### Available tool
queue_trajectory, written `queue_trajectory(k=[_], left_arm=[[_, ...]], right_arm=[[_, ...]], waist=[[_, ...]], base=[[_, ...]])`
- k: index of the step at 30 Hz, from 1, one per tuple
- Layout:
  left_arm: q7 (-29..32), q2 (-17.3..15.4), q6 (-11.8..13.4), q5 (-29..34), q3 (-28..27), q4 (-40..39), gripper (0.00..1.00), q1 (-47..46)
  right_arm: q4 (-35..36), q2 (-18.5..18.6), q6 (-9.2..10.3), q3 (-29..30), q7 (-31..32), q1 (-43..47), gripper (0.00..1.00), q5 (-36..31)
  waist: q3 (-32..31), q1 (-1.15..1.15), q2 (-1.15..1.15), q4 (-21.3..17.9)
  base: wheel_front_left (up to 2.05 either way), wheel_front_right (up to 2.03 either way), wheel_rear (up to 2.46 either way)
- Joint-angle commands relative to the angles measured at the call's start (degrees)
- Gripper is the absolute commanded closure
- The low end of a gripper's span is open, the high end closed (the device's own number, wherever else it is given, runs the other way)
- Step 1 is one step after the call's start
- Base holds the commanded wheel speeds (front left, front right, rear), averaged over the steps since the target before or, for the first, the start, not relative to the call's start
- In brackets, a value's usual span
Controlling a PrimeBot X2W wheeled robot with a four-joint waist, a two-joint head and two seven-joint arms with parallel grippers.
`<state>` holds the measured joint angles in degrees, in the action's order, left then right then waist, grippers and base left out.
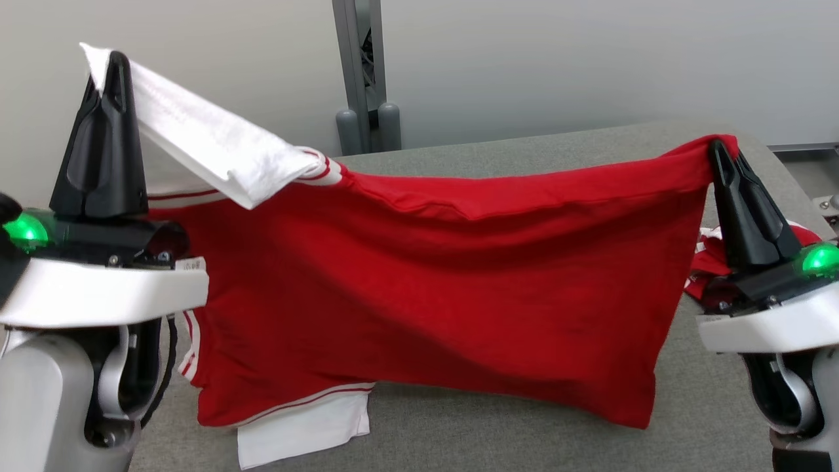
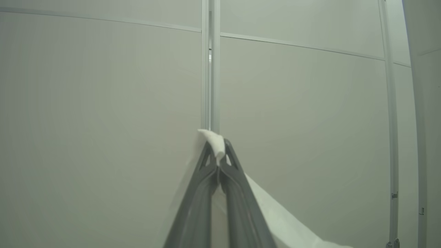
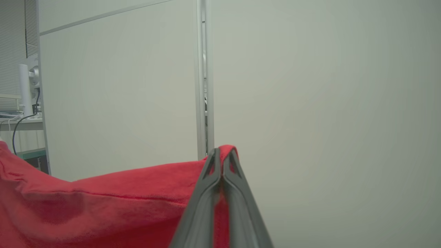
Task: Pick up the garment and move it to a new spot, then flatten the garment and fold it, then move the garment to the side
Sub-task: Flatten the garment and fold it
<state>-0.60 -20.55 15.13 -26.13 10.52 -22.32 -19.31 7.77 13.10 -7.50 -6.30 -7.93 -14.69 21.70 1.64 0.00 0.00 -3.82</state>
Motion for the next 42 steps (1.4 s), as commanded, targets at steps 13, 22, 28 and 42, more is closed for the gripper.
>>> queue_trajectory(k=[13,22,28,42], left_arm=[[-4.4,6.1,-11.2,-2.3,5.6,34.8,1.0,-31.7],[-9.2,8.4,-14.9,-1.5,5.4,66.7,1.0,-56.7],[-12.0,8.3,-15.6,-0.1,5.7,76.9,1.0,-67.0],[-10.9,15.8,-22.1,-5.6,7.4,92.4,1.0,-57.8]], right_arm=[[-30.5,5.9,0.04,-8.4,-0.8,-28.4,1.0,5.7],[-54.3,2.3,0.02,-16.4,-4.3,-53.6,1.0,9.2],[-63.3,-1.2,0.03,-15.2,-6.9,-64.0,1.0,11.8],[-70.3,0.9,0.02,-26.5,-6.3,-59.1,1.0,17.5]], waist=[[8.7,0.0,0.0,1.2],[10.2,0.0,0.0,0.1],[12.3,0.0,0.0,0.1],[21.0,0.0,0.0,5.5]], base=[[0.0,0.0,0.0],[0.0,0.0,0.0],[0.0,0.0,0.0],[0.0,0.0,0.0]])
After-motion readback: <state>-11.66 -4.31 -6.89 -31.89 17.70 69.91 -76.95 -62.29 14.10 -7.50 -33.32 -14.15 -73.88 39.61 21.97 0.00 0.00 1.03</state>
